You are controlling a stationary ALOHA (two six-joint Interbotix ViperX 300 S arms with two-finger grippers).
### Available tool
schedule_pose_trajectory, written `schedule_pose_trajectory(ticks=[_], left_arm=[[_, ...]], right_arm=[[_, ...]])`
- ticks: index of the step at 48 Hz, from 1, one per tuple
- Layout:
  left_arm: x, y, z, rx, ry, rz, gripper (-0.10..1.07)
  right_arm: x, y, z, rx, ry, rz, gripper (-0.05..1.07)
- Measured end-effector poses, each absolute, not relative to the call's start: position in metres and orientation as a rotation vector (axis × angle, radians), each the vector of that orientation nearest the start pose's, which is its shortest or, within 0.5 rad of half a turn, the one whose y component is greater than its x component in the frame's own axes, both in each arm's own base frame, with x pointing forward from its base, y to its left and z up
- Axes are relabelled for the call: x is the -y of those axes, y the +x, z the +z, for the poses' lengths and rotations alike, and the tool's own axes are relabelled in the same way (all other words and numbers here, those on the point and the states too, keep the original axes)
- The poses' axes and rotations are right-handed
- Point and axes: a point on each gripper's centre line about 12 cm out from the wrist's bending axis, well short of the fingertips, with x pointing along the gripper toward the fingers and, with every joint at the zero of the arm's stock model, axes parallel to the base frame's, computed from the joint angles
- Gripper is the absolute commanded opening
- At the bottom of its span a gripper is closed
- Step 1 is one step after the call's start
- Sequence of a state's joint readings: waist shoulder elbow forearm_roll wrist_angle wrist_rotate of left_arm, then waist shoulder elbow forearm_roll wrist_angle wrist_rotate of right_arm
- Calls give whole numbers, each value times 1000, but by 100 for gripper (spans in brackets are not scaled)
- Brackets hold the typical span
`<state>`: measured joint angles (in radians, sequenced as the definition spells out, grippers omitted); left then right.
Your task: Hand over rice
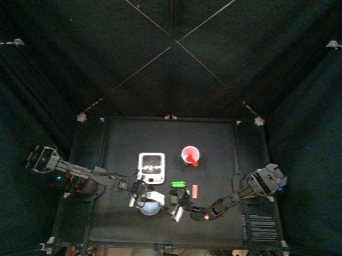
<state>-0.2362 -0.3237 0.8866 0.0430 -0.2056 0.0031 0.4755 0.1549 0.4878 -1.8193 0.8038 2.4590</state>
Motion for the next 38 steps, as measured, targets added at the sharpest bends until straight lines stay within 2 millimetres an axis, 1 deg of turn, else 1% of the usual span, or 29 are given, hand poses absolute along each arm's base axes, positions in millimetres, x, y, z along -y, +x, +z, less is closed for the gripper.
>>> schedule_pose_trajectory(ticks=[6, 12, 24, 30, 38], left_arm=[[77, 317, 229, -351, 85, -250, 46], [77, 318, 229, -351, 85, -250, 46], [78, 317, 229, -351, 84, -251, 46], [78, 317, 229, -352, 84, -251, 46], [78, 317, 229, -351, 85, -252, 46]], right_arm=[[-120, 416, 200, -236, 288, -367, 104], [-122, 418, 197, -251, 239, -359, 103], [-126, 427, 202, -295, 155, -356, 103], [-126, 428, 204, -322, 135, -367, 103], [-126, 430, 202, -349, 118, -377, 103]])
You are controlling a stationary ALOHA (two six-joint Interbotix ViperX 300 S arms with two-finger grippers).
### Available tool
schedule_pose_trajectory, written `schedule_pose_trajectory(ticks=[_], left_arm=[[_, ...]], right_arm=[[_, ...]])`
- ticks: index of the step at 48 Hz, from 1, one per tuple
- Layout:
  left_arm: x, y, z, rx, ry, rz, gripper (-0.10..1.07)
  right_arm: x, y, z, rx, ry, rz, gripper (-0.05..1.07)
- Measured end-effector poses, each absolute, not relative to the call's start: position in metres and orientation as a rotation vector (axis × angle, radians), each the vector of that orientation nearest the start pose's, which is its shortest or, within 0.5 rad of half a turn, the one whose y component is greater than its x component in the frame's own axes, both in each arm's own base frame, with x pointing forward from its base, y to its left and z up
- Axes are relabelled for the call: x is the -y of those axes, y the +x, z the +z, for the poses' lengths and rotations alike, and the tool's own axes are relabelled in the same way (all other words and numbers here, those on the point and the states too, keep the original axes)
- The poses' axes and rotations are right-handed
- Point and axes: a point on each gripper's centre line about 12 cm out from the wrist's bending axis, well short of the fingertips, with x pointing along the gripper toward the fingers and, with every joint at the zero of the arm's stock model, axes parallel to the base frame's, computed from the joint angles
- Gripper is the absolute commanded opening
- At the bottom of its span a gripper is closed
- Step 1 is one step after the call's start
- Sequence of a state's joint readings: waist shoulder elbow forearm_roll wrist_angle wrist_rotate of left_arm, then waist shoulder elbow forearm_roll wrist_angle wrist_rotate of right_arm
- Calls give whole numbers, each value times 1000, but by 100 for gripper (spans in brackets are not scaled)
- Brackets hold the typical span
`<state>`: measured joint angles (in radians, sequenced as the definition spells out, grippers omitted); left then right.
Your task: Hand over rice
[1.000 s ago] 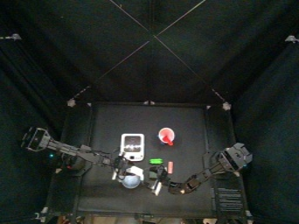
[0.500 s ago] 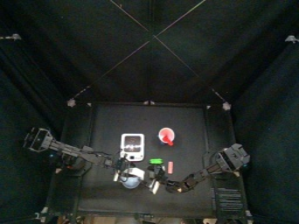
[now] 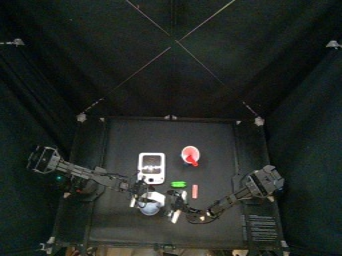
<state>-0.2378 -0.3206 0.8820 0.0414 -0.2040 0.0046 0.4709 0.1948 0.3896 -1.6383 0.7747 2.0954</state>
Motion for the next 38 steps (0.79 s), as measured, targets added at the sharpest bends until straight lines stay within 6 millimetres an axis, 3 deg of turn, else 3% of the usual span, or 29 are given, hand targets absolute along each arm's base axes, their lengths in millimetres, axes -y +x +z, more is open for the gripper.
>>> schedule_pose_trajectory(ticks=[7, 38], left_arm=[[78, 317, 229, -351, 84, -251, 46], [79, 316, 228, -362, 121, -267, 50]], right_arm=[[-126, 430, 202, -353, 112, -381, 99], [-126, 430, 202, -352, 112, -381, 58]])
